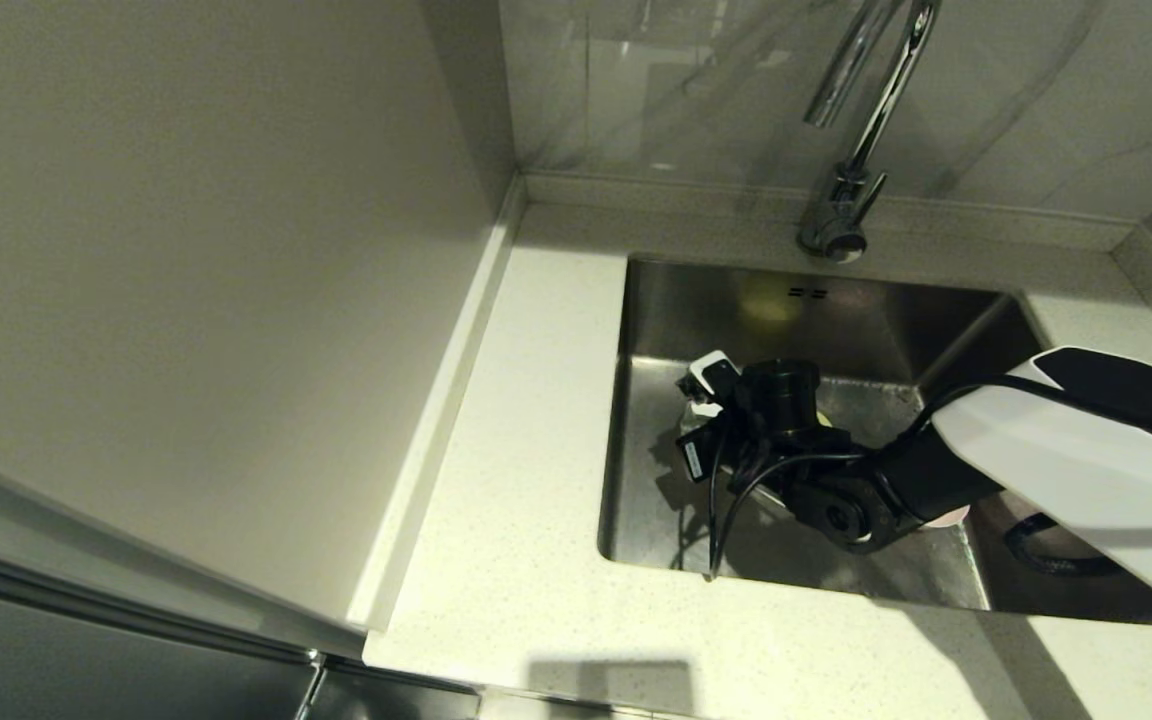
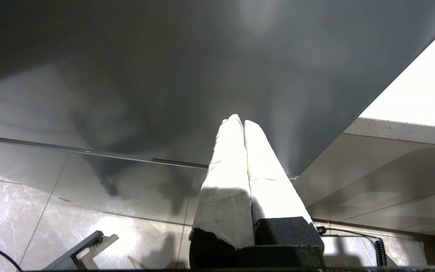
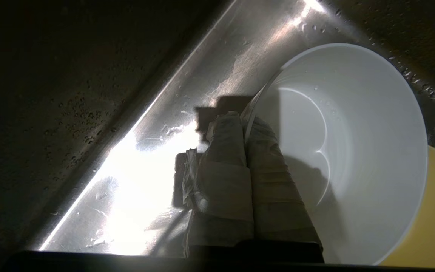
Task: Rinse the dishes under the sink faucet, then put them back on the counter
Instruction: Put a bowl into the sink
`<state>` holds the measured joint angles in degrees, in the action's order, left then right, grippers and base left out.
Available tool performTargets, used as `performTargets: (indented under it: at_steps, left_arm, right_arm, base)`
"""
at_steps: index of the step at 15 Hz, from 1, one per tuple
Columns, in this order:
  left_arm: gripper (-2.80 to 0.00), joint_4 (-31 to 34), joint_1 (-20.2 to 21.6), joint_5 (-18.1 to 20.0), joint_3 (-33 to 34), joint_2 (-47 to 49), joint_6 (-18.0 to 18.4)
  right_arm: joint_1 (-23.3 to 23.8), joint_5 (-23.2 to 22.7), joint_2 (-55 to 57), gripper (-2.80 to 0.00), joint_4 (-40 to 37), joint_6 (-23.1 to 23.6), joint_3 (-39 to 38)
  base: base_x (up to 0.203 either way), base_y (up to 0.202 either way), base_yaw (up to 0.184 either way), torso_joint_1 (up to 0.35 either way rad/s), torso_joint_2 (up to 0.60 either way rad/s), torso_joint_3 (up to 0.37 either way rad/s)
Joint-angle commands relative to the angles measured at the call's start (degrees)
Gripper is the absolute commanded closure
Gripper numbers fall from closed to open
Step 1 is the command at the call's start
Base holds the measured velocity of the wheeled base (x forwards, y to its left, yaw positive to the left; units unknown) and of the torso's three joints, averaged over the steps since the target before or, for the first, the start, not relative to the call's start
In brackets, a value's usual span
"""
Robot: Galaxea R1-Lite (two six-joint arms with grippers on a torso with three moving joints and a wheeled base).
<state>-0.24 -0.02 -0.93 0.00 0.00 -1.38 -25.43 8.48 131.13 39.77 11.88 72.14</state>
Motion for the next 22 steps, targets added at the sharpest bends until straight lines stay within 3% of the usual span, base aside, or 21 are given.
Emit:
performTargets:
  at_steps: [1, 13, 14, 19, 22]
  left_arm:
    - [0.00, -0.02, 0.02, -0.04, 0.00, -0.09, -0.03]
    - [0.00, -0.02, 0.02, -0.04, 0.00, -0.09, -0.03]
    - [0.00, -0.02, 0.02, -0.04, 0.00, -0.09, -0.03]
    - [0.00, -0.02, 0.02, -0.04, 0.00, -0.09, -0.03]
    - [0.00, -0.02, 0.02, -0.04, 0.00, -0.09, -0.03]
  right_arm:
    - [-0.05, 0.04, 2.29, 0.00, 0.14, 0.57, 0.38]
    - [0.73, 2.59, 8.00, 0.00, -0.04, 3.98, 4.85]
    - [0.82, 2.59, 7.92, -2.80, -0.04, 4.20, 4.93]
    - [1.26, 1.54, 1.32, -2.80, -0.45, 3.85, 3.85]
    - [2.09, -0.21, -7.79, -2.80, -6.36, 3.44, 0.59]
  base:
    - [0.000, 0.000, 0.000, 0.000, 0.00, 0.000]
    - [0.000, 0.000, 0.000, 0.000, 0.00, 0.000]
    - [0.000, 0.000, 0.000, 0.000, 0.00, 0.000]
    - [0.000, 0.000, 0.000, 0.000, 0.00, 0.000]
    - [0.000, 0.000, 0.000, 0.000, 0.00, 0.000]
